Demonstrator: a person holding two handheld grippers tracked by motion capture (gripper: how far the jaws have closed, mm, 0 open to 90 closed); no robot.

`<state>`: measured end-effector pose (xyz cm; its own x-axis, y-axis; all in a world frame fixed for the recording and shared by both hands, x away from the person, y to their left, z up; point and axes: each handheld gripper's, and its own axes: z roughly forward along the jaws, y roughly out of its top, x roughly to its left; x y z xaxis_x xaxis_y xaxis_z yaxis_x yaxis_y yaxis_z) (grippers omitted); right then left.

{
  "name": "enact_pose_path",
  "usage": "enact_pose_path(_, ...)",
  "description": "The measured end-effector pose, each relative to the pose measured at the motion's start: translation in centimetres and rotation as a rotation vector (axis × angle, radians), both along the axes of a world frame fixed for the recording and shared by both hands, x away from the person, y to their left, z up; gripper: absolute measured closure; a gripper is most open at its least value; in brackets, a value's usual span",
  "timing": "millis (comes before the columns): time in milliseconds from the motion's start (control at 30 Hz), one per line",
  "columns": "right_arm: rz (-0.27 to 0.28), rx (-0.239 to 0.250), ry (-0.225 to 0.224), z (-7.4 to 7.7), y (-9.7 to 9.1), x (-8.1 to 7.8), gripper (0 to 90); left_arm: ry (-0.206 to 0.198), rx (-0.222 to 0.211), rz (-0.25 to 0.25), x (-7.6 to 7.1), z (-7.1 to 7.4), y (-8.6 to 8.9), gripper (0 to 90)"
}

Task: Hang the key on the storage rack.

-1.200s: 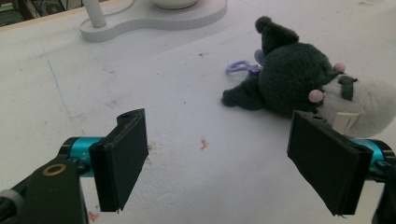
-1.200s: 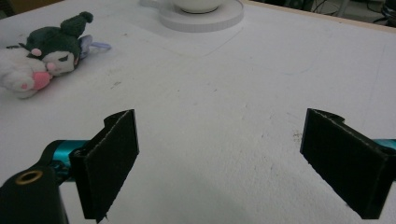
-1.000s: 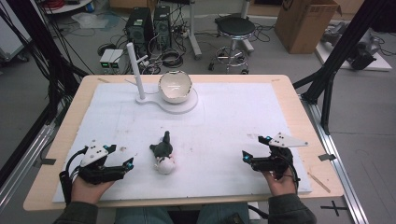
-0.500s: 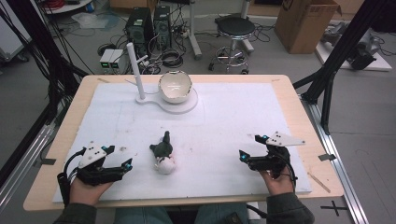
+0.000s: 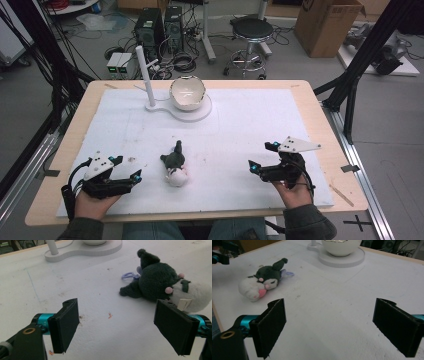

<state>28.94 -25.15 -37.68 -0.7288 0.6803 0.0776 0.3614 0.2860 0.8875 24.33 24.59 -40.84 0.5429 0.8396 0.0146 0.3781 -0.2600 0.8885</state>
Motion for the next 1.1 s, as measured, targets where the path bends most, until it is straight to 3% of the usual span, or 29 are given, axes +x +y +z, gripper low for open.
enact_pose_path(133,0.01,0.005,0.017,1.3,0.8,0.1,10.9,-0.001,0.002,0.003,-0.1,0.0,0.0,20.6)
enact_pose_path(300,0.04,-0.013,-0.024,2.4,1.8,0.1,11.0,-0.004,0.005,0.009,-0.2,0.0,0.1,20.5)
enact_pose_path(633,0.092,-0.003,0.018,4.0,4.6,0.3,11.9,-0.009,0.002,0.013,-0.2,0.0,0.3,20.5)
enact_pose_path(700,0.115,-0.024,0.02,4.5,5.6,0.4,16.4,-0.01,-0.001,0.015,-0.2,0.0,0.2,20.5)
enact_pose_path(1100,0.17,-0.056,0.033,5.4,9.6,1.1,17.5,-0.014,0.004,0.011,-0.1,0.0,0.2,20.4)
